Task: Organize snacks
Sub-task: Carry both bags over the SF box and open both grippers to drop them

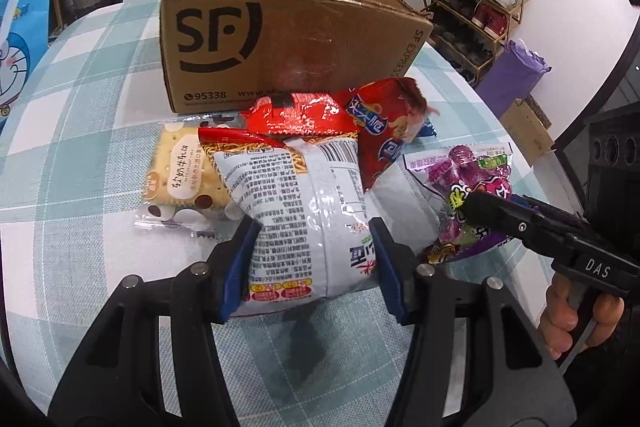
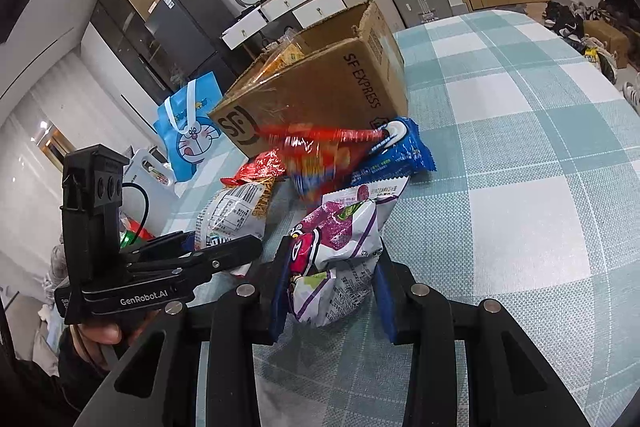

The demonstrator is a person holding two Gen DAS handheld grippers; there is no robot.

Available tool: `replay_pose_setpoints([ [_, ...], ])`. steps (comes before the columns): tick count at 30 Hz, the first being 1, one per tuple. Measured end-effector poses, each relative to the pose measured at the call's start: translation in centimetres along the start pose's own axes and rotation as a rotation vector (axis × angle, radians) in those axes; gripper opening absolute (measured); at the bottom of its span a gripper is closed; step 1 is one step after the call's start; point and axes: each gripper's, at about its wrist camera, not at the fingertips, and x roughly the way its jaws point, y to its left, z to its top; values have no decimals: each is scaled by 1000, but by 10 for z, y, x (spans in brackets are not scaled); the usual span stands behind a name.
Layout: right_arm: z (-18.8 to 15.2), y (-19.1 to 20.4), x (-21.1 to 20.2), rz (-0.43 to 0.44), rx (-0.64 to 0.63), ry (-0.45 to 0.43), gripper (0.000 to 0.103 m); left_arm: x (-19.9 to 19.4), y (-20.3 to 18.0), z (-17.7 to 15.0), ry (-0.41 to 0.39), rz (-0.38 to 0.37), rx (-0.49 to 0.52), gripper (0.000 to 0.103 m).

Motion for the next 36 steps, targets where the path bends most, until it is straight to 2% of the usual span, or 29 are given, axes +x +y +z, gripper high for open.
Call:
replay_pose_setpoints([
  [14, 5, 17, -19, 27, -45, -56, 36, -53, 10, -12, -94, -6, -24, 52],
  [28, 21, 36, -39, 51, -95, -131, 36, -101, 24, 2, -198, 29, -56, 52],
  [36, 49, 45, -51, 57, -121, -184, 36, -122, 27, 20, -249, 40, -56, 52],
])
